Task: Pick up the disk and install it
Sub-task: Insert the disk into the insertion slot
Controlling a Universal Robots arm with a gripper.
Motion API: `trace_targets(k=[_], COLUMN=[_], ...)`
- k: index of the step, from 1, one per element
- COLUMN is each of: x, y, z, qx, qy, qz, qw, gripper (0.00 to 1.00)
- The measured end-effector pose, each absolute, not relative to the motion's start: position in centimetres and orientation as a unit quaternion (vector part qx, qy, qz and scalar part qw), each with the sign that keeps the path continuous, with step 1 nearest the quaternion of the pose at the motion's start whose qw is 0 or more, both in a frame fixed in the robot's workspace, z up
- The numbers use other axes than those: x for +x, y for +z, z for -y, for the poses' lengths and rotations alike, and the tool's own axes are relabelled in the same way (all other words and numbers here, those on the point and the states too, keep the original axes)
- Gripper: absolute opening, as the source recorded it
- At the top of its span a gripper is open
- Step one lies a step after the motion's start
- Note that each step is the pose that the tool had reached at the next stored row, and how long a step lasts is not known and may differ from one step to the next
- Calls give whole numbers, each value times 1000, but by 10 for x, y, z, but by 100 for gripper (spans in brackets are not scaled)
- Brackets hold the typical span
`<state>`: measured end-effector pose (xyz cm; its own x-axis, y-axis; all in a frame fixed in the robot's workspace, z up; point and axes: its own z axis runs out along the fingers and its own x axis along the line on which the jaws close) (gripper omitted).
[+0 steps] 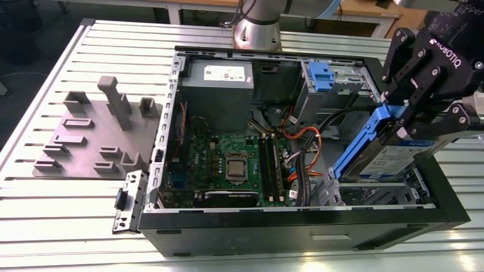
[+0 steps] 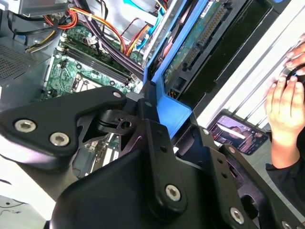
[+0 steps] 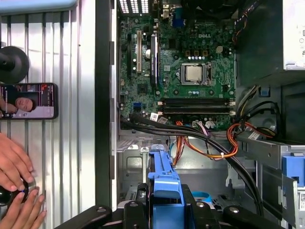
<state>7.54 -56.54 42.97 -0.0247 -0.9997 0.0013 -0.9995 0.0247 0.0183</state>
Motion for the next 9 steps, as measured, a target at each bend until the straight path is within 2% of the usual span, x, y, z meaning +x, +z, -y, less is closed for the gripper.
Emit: trace_targets(k=[9], x=[75], y=[422], z=[565], qx=[698], qy=[-6], qz=[716], qw=[7], gripper=[36])
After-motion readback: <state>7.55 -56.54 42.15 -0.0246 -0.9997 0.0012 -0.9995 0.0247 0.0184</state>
